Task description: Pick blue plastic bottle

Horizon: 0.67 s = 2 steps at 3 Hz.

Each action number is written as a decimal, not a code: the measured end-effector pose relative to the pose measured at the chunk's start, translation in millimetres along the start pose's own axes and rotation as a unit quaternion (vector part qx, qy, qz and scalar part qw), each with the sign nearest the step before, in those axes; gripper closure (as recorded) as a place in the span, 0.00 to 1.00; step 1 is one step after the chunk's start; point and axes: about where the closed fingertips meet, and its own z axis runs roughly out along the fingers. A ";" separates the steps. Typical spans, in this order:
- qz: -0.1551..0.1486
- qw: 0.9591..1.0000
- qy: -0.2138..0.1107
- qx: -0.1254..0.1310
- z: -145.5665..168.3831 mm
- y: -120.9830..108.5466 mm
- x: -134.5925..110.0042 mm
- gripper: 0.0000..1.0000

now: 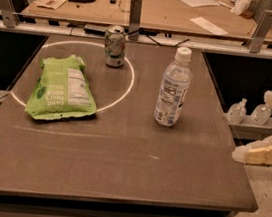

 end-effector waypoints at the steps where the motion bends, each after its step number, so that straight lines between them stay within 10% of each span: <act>1: 0.004 1.000 -0.010 0.006 22.7 1.9 4.4 0.00; 2: -0.013 0.999 -0.036 0.006 49.2 -6.9 4.6 0.00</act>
Offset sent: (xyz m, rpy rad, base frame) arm 0.0587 0.0421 -0.0321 0.0743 -0.1288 0.0130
